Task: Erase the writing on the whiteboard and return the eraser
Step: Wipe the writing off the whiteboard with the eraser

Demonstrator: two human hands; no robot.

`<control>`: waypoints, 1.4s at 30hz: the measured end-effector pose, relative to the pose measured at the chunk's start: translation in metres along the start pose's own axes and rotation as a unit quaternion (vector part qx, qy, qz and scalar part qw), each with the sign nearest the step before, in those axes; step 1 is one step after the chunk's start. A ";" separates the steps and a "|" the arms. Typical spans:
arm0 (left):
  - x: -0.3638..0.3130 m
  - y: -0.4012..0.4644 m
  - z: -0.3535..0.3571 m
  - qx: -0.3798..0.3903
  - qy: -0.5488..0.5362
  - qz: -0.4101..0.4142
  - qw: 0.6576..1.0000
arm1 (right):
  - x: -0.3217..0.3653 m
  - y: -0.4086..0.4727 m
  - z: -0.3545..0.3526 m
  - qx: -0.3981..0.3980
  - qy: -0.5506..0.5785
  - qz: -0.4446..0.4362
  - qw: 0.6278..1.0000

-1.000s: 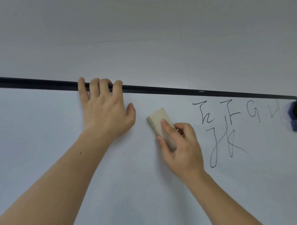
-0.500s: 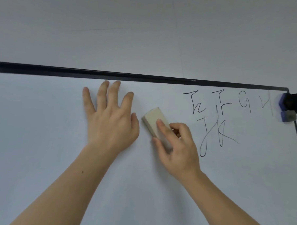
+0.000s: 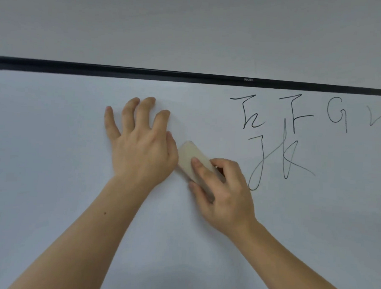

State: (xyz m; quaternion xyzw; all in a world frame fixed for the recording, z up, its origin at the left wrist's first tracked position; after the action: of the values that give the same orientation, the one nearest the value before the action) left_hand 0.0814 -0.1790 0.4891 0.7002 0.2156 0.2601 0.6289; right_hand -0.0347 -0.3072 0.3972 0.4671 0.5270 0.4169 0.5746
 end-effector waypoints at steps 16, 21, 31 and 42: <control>-0.032 -0.026 -0.007 0.041 0.020 -0.036 0.998 | -0.023 -0.041 -0.029 0.054 0.005 -0.044 0.998; -0.048 -0.021 -0.008 0.043 0.015 -0.032 0.998 | -0.089 -0.031 -0.069 -0.034 -0.016 0.055 0.998; -0.090 -0.011 -0.005 0.007 -0.071 -0.062 0.995 | -0.044 0.007 -0.028 -0.025 0.035 0.042 0.998; -0.074 -0.004 0.010 -0.027 -0.076 -0.029 0.996 | -0.104 0.007 -0.061 -0.110 -0.022 0.123 0.986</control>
State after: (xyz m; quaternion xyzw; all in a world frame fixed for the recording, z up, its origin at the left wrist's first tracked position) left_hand 0.0310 -0.2332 0.4777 0.6939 0.1803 0.1936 0.6697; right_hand -0.1056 -0.4004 0.4256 0.4714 0.4039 0.5291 0.5785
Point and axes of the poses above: each hand's wrist, its own y-axis towards the middle knuckle, its own z-axis out of the palm, x = y × z, the point moved 1 cm from there along y, towards the middle knuckle, and after that the axes turned 13 degrees about y, right-handed, at the moved point
